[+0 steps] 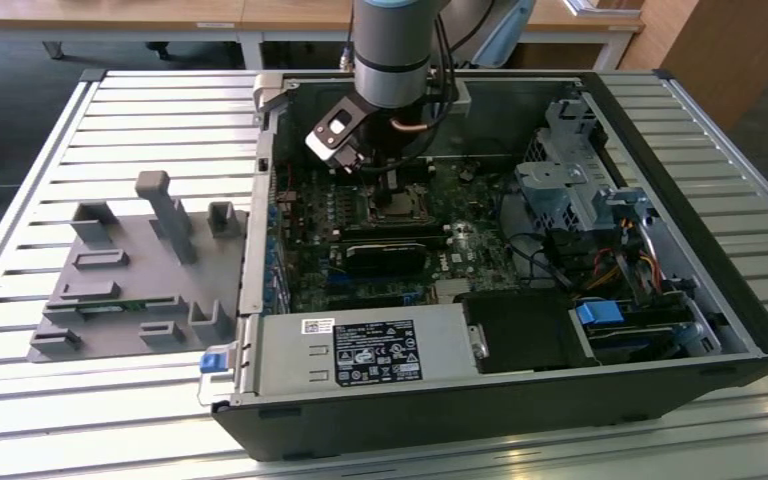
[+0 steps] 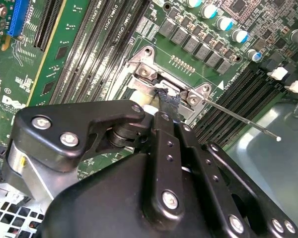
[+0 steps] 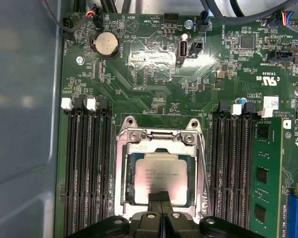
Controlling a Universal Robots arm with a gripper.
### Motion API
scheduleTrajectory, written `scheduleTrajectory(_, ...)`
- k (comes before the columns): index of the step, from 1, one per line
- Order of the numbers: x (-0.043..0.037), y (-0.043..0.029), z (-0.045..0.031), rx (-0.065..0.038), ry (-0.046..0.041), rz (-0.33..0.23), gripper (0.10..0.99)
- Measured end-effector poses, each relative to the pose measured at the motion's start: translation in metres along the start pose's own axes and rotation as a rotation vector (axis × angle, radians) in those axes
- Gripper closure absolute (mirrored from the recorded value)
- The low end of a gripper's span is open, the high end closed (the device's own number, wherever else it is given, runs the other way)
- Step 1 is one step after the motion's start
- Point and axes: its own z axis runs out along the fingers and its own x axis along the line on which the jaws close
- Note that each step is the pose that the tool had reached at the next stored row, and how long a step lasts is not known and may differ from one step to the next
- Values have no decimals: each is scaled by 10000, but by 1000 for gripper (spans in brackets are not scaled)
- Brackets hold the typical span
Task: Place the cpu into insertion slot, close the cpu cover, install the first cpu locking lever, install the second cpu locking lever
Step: 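Close the cpu cover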
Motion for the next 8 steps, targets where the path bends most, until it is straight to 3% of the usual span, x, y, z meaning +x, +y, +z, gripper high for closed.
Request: scheduleTrajectory(8, 0, 0, 12, 1, -97, -2, 980)
